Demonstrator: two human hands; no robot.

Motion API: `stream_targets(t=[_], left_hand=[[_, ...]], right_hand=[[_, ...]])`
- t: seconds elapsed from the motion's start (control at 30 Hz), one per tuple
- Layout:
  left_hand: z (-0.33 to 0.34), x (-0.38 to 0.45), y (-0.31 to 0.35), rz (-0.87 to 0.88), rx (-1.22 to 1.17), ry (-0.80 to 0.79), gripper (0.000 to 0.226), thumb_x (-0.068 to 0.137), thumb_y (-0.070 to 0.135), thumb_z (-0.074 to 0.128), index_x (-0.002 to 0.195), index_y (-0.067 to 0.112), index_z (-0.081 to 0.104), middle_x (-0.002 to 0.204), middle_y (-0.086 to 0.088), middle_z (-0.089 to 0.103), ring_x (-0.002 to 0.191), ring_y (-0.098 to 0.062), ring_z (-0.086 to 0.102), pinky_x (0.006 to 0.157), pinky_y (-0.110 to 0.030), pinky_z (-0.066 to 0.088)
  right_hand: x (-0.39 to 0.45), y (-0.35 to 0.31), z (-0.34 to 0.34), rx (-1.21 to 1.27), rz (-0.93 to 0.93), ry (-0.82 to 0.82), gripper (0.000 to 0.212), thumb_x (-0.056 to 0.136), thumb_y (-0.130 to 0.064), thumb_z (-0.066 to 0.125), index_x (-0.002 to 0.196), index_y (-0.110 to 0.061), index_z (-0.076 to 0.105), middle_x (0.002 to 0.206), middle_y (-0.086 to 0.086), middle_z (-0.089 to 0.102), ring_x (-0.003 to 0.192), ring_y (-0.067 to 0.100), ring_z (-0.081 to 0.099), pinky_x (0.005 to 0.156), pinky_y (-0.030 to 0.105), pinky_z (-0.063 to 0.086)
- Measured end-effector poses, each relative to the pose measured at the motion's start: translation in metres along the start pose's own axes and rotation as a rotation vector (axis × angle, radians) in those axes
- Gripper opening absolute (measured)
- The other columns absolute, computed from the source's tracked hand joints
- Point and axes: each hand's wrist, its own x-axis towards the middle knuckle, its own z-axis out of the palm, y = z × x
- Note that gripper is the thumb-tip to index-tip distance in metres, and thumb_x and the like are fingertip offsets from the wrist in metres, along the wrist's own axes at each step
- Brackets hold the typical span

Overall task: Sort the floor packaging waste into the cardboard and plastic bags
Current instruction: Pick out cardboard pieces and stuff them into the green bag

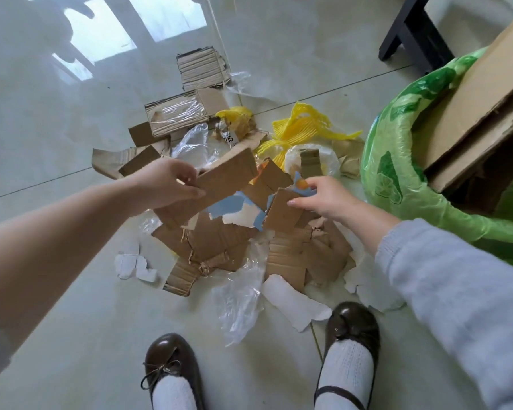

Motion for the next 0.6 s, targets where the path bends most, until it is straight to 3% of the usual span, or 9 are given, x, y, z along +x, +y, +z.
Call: stream_targets(t=[0.1,0.23,0.33,0.43,0.6], left_hand=[[0.002,-0.011,-0.006,-0.003,0.195,-0.226,0.006,0.079,0.028,0.071,0.078,0.025,0.066,0.085,0.0,0.062,0.079,-0.018,0.058,0.062,-0.026,0.045],[0.032,-0.008,-0.021,0.143,0.382,-0.177,0.03,0.078,0.03,0.071,0.101,0.011,0.068,0.114,-0.004,0.057,0.105,-0.023,0.056,0.091,-0.034,0.047],[0.046,-0.004,-0.02,0.182,0.397,-0.092,0.027,0.078,0.031,0.069,0.098,0.013,0.065,0.109,-0.004,0.056,0.102,-0.024,0.055,0.086,-0.038,0.049],[0.055,-0.002,-0.018,0.194,0.438,-0.049,0.026,0.079,0.03,0.067,0.098,0.013,0.062,0.107,-0.005,0.055,0.098,-0.023,0.053,0.08,-0.038,0.051],[0.059,-0.005,-0.011,0.146,0.463,-0.009,0.027,0.082,0.026,0.064,0.106,0.016,0.057,0.102,-0.004,0.053,0.096,-0.025,0.054,0.07,-0.032,0.045]], right_hand=[[0.014,0.001,0.0,-0.144,-0.05,0.004,0.052,0.075,-0.038,0.074,0.113,-0.005,0.063,0.121,0.014,0.06,0.111,0.03,0.056,0.09,0.034,0.044],[0.022,-0.003,0.007,-0.258,-0.113,0.052,0.05,0.077,-0.036,0.072,0.11,-0.001,0.063,0.124,0.016,0.056,0.114,0.03,0.052,0.096,0.038,0.044],[0.026,-0.002,0.013,-0.284,-0.096,0.095,0.044,0.076,-0.04,0.072,0.107,-0.01,0.066,0.109,0.01,0.064,0.106,0.029,0.057,0.086,0.036,0.047],[0.028,-0.002,0.017,-0.353,-0.109,0.142,0.043,0.075,-0.043,0.072,0.1,-0.009,0.066,0.099,0.01,0.061,0.102,0.032,0.055,0.08,0.035,0.042],[0.024,-0.005,0.019,-0.465,-0.165,0.198,0.05,0.075,-0.045,0.07,0.114,-0.017,0.058,0.113,0.008,0.059,0.111,0.03,0.051,0.095,0.042,0.039]])
